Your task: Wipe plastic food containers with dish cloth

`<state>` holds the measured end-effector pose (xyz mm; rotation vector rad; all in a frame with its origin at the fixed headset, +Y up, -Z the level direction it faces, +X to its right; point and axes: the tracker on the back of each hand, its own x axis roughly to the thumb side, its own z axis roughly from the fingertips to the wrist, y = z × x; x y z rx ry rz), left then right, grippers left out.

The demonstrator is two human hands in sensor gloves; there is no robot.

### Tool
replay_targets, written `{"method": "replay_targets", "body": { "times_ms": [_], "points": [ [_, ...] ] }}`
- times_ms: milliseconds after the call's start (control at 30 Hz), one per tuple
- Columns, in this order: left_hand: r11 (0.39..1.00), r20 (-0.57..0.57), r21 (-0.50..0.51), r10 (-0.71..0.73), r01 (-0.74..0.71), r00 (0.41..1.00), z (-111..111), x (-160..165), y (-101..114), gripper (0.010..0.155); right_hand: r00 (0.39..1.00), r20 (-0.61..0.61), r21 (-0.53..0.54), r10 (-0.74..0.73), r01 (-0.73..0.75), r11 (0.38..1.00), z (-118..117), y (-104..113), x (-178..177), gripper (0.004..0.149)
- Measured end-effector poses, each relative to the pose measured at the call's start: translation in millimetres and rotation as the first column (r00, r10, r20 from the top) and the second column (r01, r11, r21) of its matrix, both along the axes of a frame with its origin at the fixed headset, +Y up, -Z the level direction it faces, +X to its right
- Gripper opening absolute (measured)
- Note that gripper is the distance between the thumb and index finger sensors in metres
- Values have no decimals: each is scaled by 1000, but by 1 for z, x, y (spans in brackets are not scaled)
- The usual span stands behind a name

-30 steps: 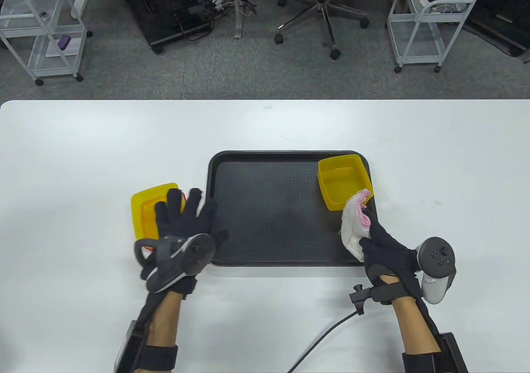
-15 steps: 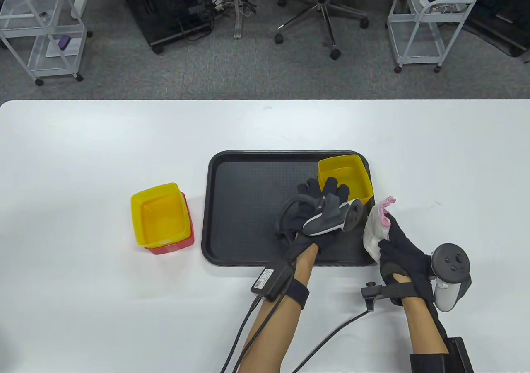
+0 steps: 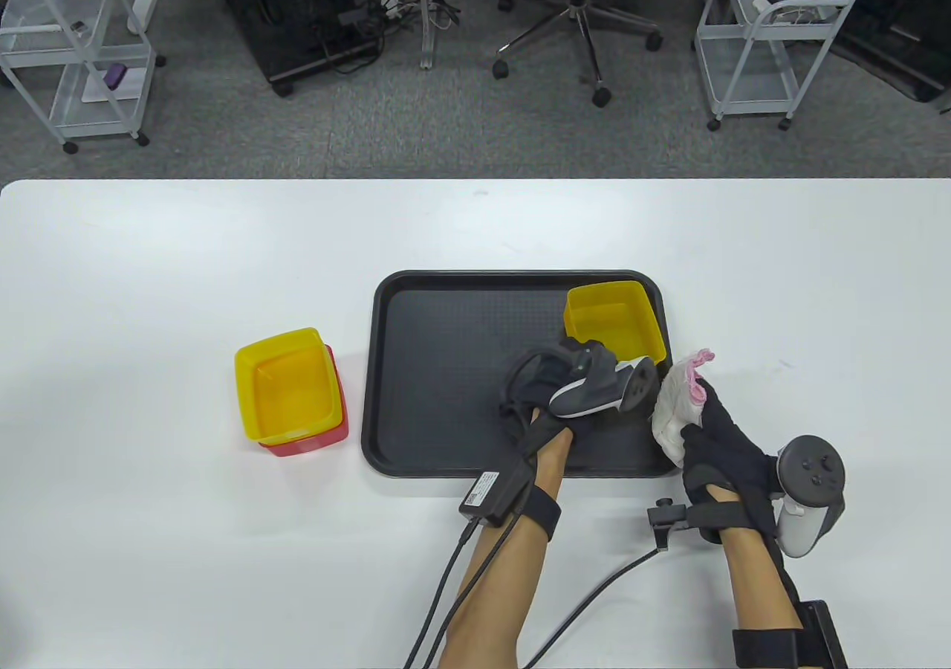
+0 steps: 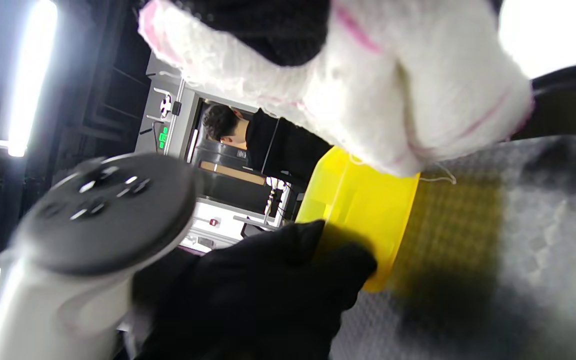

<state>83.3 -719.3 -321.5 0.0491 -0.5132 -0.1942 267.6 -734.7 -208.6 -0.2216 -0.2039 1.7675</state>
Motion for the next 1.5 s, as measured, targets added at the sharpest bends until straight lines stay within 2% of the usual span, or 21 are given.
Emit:
{"method": "replay_targets", "body": {
  "times_ms": [67, 167, 267, 333, 400, 467, 600, 633, 767, 867, 933, 1000, 1067, 1133, 1233, 1267, 1300, 1367, 1400, 1433, 1500],
  "points": [
    [998, 74, 61, -24, 20, 997, 18, -12, 14, 38, 1000, 24, 60, 5, -6, 998, 1, 3, 3, 51],
    [988, 178, 145, -85, 60, 980, 53, -32, 32, 38, 996, 42, 249, 73, -81, 965, 4, 20, 2, 50],
    [981, 252, 187, -95, 48, 963, 94, -56, 43, 38, 960, 80, 427, 270, -278, 861, 14, 44, -20, 49],
    [972, 273, 229, -117, 54, 955, 118, -66, 44, 39, 924, 51, 530, 380, -347, 774, 20, 58, -48, 48],
    [958, 275, 279, -138, 58, 952, 137, -76, 45, 39, 864, 19, 570, 503, -423, 704, 24, 71, -77, 48],
    [957, 267, 291, -92, 11, 959, 151, -87, 46, 38, 767, -5, 547, 641, -535, 644, 26, 78, -107, 47],
    [952, 254, 305, -49, -32, 966, 168, -107, 50, 38, 504, -79, 446, 860, -754, 483, 17, 74, -155, 45],
    [954, 253, 296, -34, -44, 967, 170, -111, 50, 38, 473, -97, 426, 876, -775, 466, 14, 74, -161, 45],
    [956, 245, 289, -27, -46, 969, 170, -122, 48, 37, 487, -235, 292, 841, -790, 539, -2, 76, -180, 46],
    [947, 229, 317, -27, -49, 973, 169, -125, 54, 38, 642, -365, 213, 674, -647, 732, -16, 78, -180, 47],
    [941, 219, 332, -13, -62, 976, 165, -131, 56, 38, 781, -470, 129, 412, -401, 907, -23, 79, -178, 48],
    [932, 203, 349, 24, -95, 979, 162, -136, 58, 37, 805, -569, 10, 168, -198, 980, -23, 78, -180, 49],
    [923, 193, 376, 10, -84, 981, 159, -144, 61, 37, 812, -566, -31, 140, -190, 981, -25, 77, -178, 48],
    [936, 195, 343, 13, -81, 981, 157, -147, 58, 36, 786, -599, -87, 155, -256, 963, -25, 76, -178, 47],
    [936, 198, 353, -79, 5, 977, 155, -146, 50, 36, 704, -619, -58, 350, -485, 873, -22, 76, -183, 45],
    [941, 192, 339, -82, 12, 978, 154, -146, 48, 36, 661, -618, -41, 427, -569, 822, -21, 77, -185, 44],
    [948, 204, 318, -73, 5, 976, 152, -146, 47, 36, 575, -632, 17, 519, -660, 751, -19, 77, -188, 44],
    [952, 205, 306, -59, -7, 977, 153, -144, 46, 36, 515, -592, 86, 620, -724, 684, -14, 80, -194, 44],
    [947, 207, 321, -67, -3, 976, 154, -142, 47, 36, 446, -545, 149, 710, -782, 606, -11, 83, -200, 43],
    [945, 206, 326, -67, -4, 976, 154, -141, 47, 36, 339, -496, 231, 800, -836, 498, -9, 84, -204, 42],
    [946, 204, 323, -54, -15, 977, 155, -142, 47, 36, 212, -427, 317, 879, -875, 365, -7, 83, -208, 42]
  ]
}}
